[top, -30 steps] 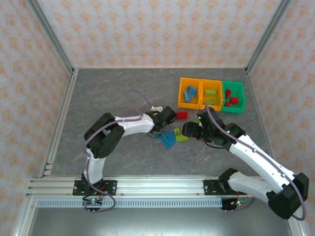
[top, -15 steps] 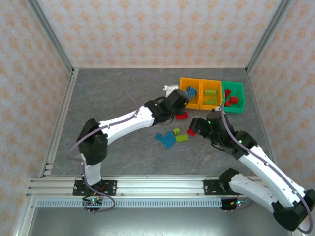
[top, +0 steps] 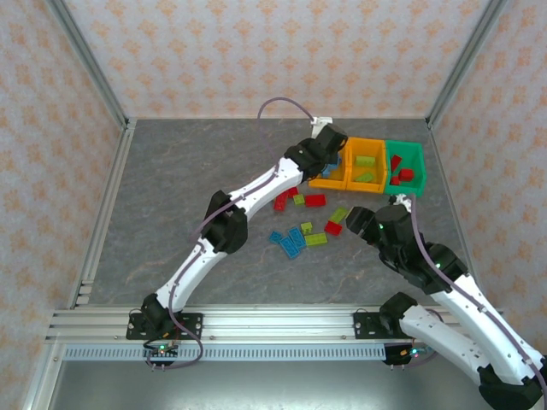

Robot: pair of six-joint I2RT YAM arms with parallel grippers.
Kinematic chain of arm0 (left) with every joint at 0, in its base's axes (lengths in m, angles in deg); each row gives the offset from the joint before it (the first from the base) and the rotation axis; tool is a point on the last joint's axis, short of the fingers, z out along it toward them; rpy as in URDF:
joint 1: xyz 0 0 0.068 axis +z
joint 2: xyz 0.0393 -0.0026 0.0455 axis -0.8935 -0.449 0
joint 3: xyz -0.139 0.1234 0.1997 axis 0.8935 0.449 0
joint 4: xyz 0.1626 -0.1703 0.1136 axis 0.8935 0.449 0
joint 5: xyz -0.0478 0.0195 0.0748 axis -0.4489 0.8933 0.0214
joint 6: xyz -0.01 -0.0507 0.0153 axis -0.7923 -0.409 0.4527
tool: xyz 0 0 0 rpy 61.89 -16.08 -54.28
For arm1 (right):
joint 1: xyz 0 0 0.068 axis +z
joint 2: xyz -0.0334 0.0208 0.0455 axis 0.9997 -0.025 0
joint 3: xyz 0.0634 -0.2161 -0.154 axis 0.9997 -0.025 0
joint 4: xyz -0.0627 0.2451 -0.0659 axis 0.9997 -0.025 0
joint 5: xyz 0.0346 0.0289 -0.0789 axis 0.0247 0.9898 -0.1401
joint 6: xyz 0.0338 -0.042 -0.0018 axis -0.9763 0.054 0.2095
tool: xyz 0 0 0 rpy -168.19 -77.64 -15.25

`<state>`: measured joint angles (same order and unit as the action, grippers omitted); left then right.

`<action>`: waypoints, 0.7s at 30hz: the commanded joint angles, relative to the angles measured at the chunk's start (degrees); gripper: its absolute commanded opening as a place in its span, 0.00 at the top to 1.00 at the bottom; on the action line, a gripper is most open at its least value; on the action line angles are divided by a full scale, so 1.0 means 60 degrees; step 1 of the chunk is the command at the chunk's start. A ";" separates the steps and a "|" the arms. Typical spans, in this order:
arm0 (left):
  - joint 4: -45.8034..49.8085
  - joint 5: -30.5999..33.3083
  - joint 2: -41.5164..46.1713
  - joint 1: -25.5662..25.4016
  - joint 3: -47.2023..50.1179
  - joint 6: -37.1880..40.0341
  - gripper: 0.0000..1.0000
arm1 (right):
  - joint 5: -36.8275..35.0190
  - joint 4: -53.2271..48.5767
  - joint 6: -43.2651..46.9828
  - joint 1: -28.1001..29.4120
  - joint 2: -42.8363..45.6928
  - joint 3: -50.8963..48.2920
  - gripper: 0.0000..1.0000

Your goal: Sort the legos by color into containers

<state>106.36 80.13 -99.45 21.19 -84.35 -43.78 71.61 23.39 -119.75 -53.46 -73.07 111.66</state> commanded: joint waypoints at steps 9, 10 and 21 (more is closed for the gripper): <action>-0.1263 -0.0531 0.4778 -0.0512 0.4629 0.0261 0.57 | -0.0313 0.0372 -0.0169 0.0033 -0.0479 -0.0407 0.18; -0.1869 -0.0525 0.5689 -0.0650 0.5873 0.0266 0.57 | -0.0293 0.0426 -0.0134 0.0022 -0.0657 -0.0392 0.18; -0.3974 -0.1619 1.3746 -0.1652 1.5692 0.1624 0.52 | 0.0607 0.1958 0.0280 -0.0055 -0.4169 -0.0330 0.14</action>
<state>84.07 75.13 -20.39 10.87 1.90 -39.46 74.97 31.43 -119.13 -53.48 -94.25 109.81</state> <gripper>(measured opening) 0.469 0.854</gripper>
